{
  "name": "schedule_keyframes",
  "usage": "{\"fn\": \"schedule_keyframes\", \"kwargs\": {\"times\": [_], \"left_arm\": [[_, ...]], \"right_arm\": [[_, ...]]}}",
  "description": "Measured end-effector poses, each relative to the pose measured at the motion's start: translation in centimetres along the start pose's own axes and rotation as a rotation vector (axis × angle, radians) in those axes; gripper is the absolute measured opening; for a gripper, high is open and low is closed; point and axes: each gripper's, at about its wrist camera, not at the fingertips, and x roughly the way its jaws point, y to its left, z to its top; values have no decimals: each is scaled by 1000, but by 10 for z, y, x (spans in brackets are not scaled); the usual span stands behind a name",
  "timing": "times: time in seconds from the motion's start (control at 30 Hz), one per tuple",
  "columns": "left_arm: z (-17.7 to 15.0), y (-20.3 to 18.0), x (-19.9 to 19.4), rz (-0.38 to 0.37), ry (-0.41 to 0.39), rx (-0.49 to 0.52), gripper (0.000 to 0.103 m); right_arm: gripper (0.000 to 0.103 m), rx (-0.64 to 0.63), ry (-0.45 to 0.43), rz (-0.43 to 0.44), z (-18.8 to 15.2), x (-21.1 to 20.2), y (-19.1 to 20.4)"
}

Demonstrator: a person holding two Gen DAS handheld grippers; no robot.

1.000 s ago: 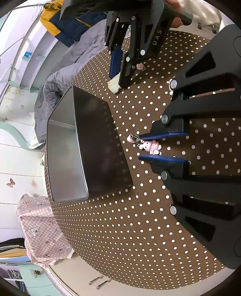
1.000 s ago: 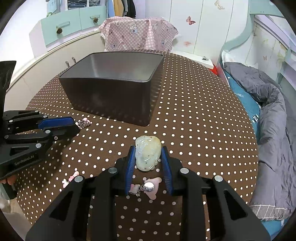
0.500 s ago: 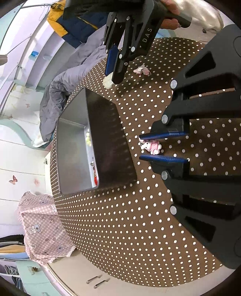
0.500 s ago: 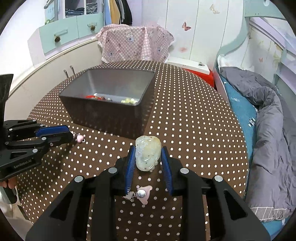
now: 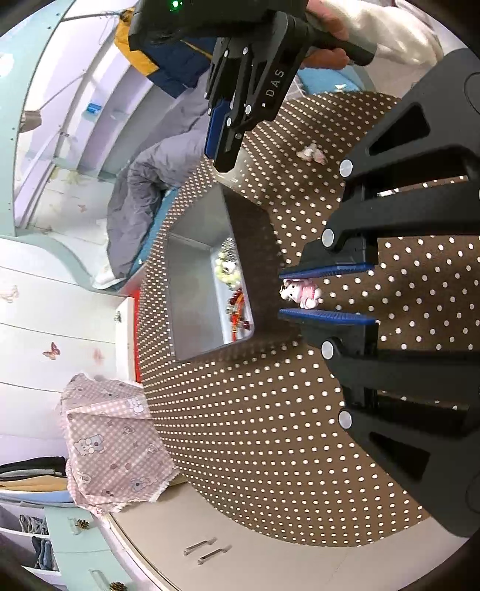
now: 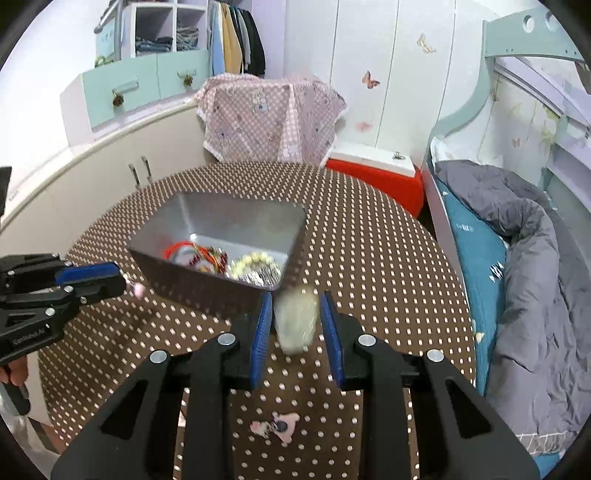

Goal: Organize jewelry
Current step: 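Carry the jade pendant with the right tool while the left tool carries the bunny charm to the box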

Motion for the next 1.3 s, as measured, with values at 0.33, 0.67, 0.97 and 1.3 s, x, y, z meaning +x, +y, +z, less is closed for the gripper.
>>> {"fn": "schedule_keyframes", "kwargs": {"times": [0.33, 0.67, 0.97, 1.3], "left_arm": [[21, -2, -11, -26, -76, -11, 16], [10, -5, -2, -46, -34, -23, 16], [5, -6, 3, -42, -13, -35, 16], [4, -14, 6, -60, -2, -22, 16]], "right_arm": [[37, 29, -34, -11, 7, -3, -13], [65, 69, 183, -87, -41, 54, -31], [31, 87, 172, -23, -50, 44, -30], [55, 60, 165, -76, -47, 26, -38]]}}
